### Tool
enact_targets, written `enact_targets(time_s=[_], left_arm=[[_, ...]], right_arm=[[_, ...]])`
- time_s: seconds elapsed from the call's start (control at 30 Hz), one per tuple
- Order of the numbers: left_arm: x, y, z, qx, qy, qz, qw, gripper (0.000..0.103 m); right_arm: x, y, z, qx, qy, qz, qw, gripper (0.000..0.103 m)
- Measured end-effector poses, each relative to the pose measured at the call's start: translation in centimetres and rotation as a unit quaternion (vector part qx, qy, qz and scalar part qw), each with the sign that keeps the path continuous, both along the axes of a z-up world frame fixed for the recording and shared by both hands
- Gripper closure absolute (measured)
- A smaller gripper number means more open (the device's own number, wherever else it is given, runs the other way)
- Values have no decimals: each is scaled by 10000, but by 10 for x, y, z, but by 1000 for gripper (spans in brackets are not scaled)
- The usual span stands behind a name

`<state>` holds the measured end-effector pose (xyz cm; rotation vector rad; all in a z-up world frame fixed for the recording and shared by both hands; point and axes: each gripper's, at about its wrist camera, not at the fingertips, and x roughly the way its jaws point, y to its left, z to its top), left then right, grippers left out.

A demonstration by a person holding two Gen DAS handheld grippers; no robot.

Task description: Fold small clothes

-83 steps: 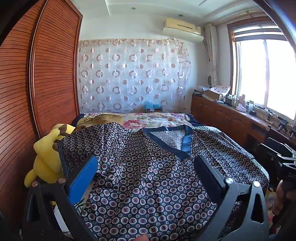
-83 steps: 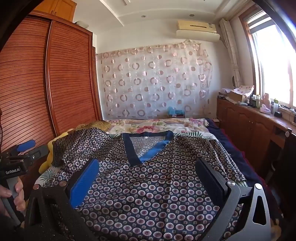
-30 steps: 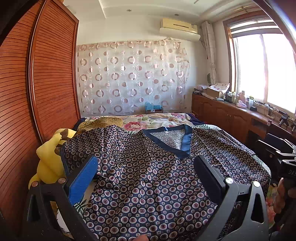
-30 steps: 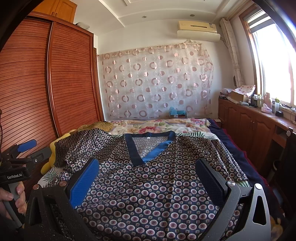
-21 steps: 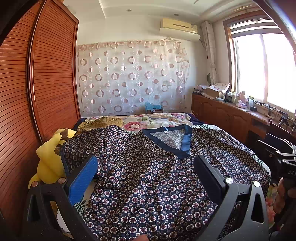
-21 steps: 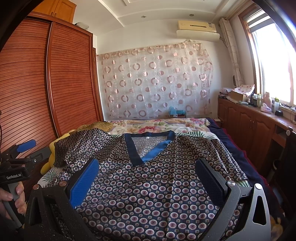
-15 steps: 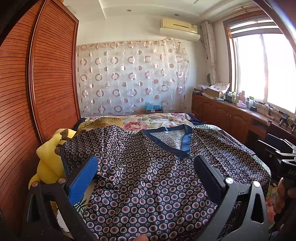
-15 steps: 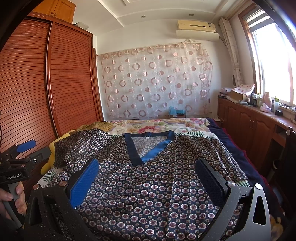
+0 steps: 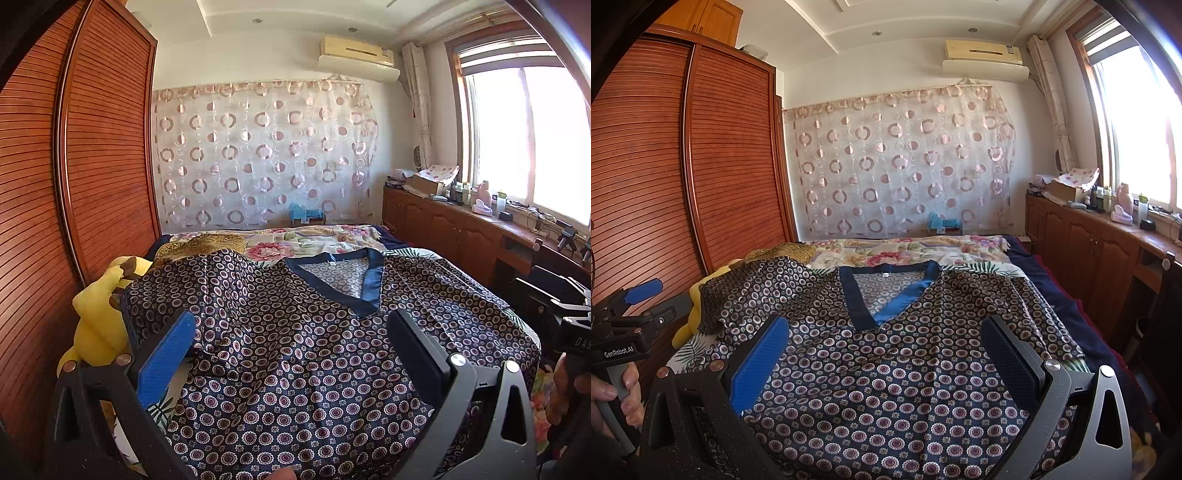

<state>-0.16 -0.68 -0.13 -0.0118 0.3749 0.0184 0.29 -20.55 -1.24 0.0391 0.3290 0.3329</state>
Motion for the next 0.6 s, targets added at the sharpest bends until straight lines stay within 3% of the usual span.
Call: enact_targets(time_s=[0.27,0.6], left_arm=[[0,0,0,-2,8,-4,10000,0],[17,30,-15,-91,389,122,9991,0]], right_arm=[[1,1,0,-6,-2,15,10000,0],[16,5,-8,66,206,273,9994,0]])
